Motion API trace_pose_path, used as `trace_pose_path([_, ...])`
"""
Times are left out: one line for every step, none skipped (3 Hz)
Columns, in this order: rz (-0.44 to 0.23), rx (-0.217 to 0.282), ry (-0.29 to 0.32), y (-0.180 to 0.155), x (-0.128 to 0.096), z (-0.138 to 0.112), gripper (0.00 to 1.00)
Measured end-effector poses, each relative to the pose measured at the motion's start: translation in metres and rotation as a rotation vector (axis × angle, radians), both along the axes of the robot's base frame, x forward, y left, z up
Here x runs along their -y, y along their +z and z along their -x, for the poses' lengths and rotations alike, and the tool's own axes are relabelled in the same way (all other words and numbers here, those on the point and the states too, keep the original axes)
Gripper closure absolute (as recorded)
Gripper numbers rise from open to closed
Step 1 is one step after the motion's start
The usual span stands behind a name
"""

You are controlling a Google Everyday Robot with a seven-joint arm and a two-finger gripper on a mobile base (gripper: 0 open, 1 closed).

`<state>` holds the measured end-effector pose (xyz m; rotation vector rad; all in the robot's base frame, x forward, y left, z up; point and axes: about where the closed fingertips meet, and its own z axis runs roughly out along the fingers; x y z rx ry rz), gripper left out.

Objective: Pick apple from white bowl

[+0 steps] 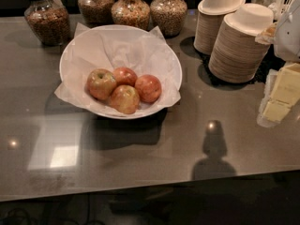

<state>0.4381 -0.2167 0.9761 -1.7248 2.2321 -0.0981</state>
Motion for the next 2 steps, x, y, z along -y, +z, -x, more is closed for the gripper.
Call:
trace_pose_path([0.000, 0.000, 0.000, 0.0000, 0.0000, 0.0000, 0.00])
trace_pose_path([0.000, 0.000, 0.000, 0.0000, 0.0000, 0.0000, 0.00])
